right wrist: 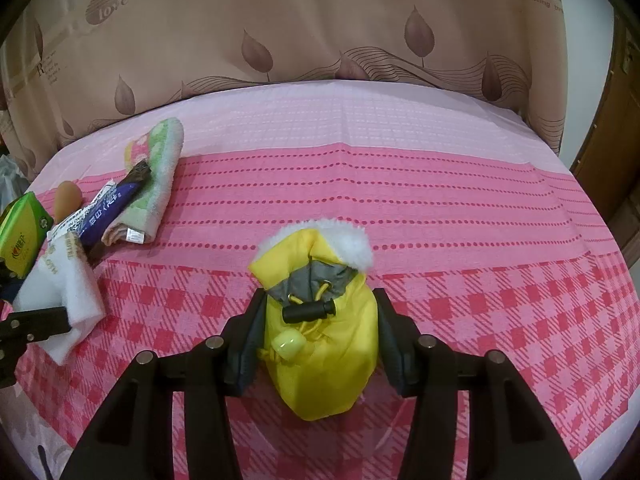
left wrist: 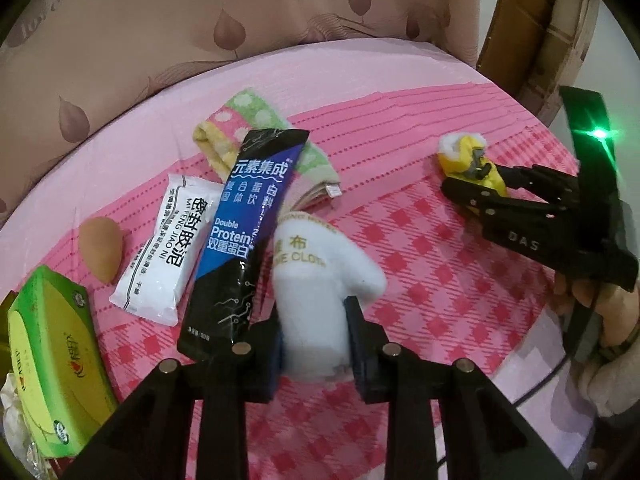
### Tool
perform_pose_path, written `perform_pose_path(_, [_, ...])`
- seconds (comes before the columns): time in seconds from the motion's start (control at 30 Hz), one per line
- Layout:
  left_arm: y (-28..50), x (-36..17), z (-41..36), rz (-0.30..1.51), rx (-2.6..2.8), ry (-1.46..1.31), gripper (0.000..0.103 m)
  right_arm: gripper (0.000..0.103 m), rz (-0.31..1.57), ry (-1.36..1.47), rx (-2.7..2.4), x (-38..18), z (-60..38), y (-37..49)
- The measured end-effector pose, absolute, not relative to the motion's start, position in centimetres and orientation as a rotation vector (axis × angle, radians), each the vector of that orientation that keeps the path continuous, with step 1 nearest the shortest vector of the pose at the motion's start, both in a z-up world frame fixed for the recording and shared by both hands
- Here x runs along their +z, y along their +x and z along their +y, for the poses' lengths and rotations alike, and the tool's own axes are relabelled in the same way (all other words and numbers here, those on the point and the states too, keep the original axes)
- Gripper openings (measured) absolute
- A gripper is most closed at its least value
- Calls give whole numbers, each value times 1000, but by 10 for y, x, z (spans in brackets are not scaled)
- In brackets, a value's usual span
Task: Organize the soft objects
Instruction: 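Grasp the white 'CLOTH' towel with the left gripper while the right gripper holds the yellow pouch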
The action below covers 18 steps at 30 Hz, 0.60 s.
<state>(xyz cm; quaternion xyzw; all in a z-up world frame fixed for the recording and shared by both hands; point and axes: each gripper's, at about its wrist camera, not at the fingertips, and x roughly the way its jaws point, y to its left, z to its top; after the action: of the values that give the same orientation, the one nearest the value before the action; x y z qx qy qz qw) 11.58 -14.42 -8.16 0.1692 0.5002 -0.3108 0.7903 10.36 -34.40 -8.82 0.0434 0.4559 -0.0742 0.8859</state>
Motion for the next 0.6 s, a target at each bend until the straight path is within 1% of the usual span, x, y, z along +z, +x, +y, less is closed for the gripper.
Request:
perform_pose_path(0.3, [106, -57, -130, 1028, -630, 359, 27, 48, 949, 84, -156, -89, -344, 104])
perform_pose_path(0.6, [104, -38, -85, 1009, -540, 286, 27, 48, 952, 74, -161, -91, -344, 105])
